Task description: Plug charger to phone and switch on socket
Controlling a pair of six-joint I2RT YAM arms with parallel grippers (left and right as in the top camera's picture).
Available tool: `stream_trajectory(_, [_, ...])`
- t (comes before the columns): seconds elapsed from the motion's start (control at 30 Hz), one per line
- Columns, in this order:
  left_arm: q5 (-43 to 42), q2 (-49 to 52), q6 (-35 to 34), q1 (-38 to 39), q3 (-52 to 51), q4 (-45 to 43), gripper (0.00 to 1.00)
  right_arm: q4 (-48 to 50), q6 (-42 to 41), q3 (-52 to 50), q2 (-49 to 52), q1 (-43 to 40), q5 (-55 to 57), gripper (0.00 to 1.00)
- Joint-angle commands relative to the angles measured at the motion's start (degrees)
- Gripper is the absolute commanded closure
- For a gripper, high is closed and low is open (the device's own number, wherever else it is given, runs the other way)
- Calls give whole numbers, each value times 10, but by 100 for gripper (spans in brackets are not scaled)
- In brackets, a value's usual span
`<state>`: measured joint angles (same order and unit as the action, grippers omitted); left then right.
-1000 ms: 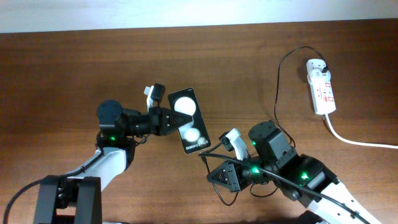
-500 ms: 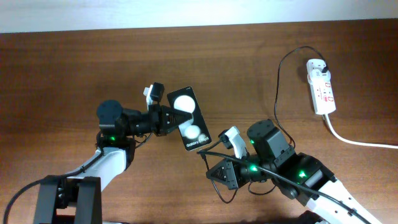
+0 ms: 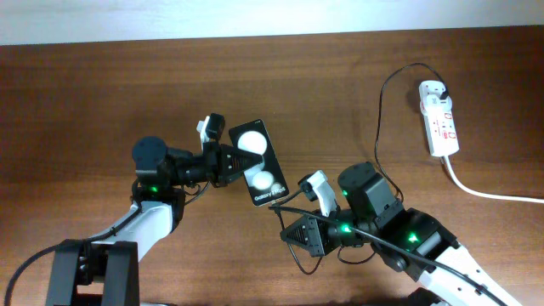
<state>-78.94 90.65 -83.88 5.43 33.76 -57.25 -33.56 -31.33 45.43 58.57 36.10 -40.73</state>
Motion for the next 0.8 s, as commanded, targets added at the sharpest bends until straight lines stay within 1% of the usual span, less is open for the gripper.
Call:
stream_trajectory(0.0, [-8, -6, -5, -2, 10, -6, 100, -5, -7, 6, 16, 4, 5, 96])
stream_trajectory(0.2, [-8, -6, -4, -2, 10, -6, 100, -11, -6, 6, 30, 4, 5, 96])
stream_trajectory(0.27, [-8, -6, 26, -2, 10, -6, 100, -14, -6, 6, 28, 4, 2, 96])
stream_trajectory(0.4, [-8, -6, 26, -2, 10, -6, 100, -22, -4, 6, -1, 4, 3, 96])
stream_trajectory(0.77, [-8, -6, 25, -2, 10, -6, 100, -1, -7, 6, 9, 4, 4, 96])
